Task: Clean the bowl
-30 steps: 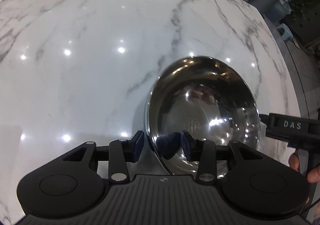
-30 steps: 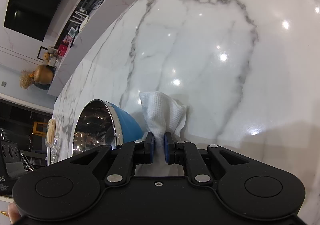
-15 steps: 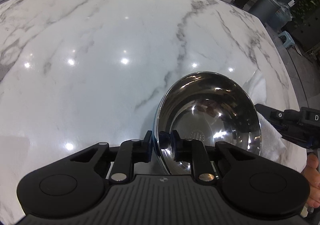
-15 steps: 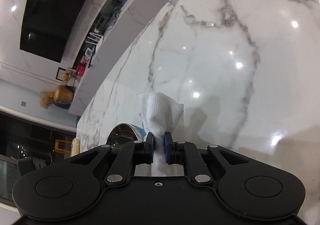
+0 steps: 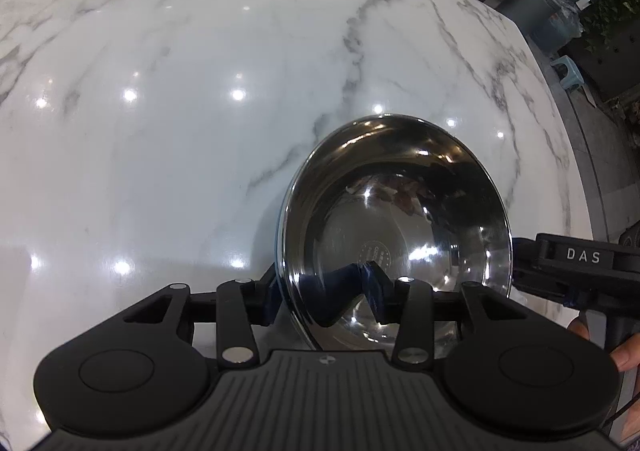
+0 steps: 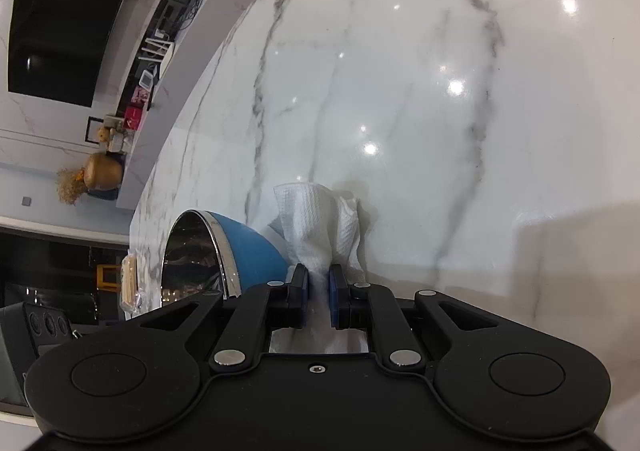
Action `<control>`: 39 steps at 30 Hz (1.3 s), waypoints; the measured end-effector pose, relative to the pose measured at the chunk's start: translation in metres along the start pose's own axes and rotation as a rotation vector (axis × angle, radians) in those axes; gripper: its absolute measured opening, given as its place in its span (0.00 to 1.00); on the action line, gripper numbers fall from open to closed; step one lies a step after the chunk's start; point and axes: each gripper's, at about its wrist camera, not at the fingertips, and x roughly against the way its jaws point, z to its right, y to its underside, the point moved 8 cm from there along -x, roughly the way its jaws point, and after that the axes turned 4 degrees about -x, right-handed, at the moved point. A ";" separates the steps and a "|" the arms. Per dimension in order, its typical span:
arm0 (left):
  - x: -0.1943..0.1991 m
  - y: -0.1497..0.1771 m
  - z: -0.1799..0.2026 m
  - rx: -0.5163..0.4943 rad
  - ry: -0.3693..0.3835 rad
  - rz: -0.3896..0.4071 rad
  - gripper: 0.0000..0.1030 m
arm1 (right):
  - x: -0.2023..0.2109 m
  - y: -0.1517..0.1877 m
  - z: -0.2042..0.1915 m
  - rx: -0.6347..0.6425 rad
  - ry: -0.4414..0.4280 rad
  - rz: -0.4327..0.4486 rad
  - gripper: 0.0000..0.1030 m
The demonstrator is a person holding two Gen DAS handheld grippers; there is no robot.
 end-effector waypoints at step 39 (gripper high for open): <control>0.004 0.000 -0.002 0.004 -0.038 0.031 0.36 | -0.001 0.004 -0.005 -0.008 -0.005 -0.014 0.09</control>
